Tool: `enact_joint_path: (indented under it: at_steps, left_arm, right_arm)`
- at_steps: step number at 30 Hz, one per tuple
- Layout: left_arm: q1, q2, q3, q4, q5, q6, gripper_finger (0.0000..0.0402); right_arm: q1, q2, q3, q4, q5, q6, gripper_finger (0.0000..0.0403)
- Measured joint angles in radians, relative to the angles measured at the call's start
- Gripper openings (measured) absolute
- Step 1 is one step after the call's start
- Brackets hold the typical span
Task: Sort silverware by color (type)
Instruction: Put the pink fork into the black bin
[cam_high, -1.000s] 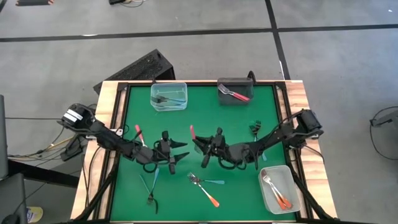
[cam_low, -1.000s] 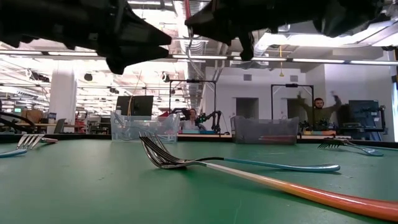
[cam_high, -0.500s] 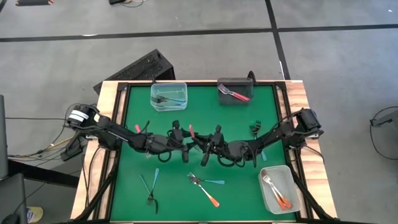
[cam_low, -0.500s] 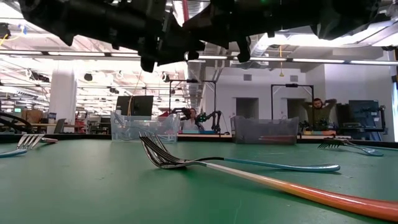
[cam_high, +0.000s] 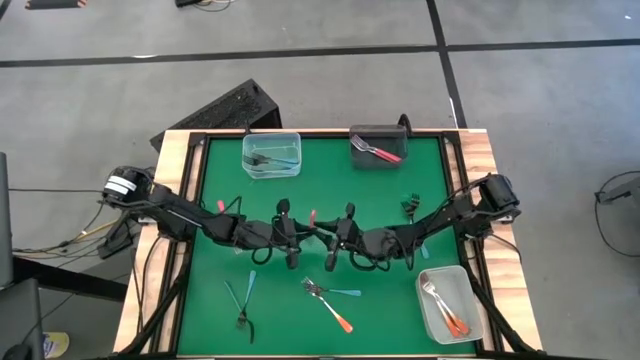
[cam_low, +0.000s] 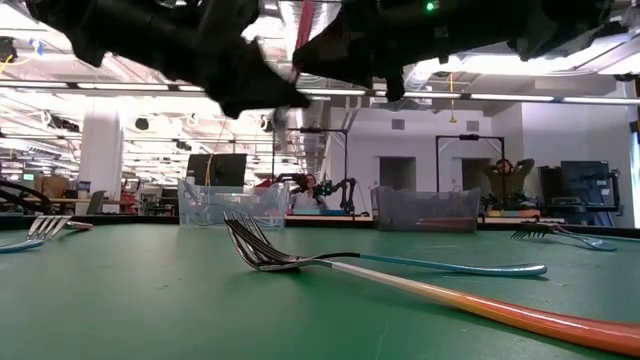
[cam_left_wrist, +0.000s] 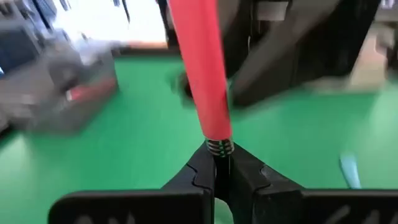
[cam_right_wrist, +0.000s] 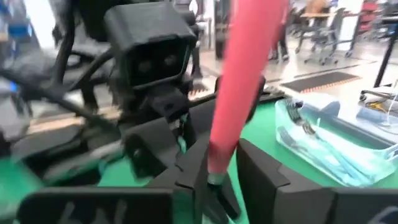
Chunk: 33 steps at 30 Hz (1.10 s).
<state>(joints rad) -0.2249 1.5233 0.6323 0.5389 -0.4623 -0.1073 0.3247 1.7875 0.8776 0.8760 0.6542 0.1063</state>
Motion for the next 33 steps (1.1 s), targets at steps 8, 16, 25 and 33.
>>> enact_joint_path:
  at_steps: [8,16,25,33]
  left_arm:
    - [0.073,-0.144,-0.003,-0.401,0.243,-0.098,0.0002]
    - [0.175,-0.145,-0.005,-0.447,0.480,-0.313,0.0001]
    - [0.174,-0.150,-0.003,-0.355,0.561,-0.354,0.0000]
    - [0.172,-0.151,-0.003,-0.354,0.622,-0.372,0.0000]
  right_arm:
    - [0.020,-0.153,0.001,-0.375,-0.052,-0.051,0.0175]
    - [0.022,-0.097,0.141,-0.616,-0.055,-0.419,0.0195]
    - [0.038,0.141,0.342,-0.713,0.295,-0.803,0.0195]
    - [0.037,0.243,0.422,-0.713,0.378,-0.969,0.0181]
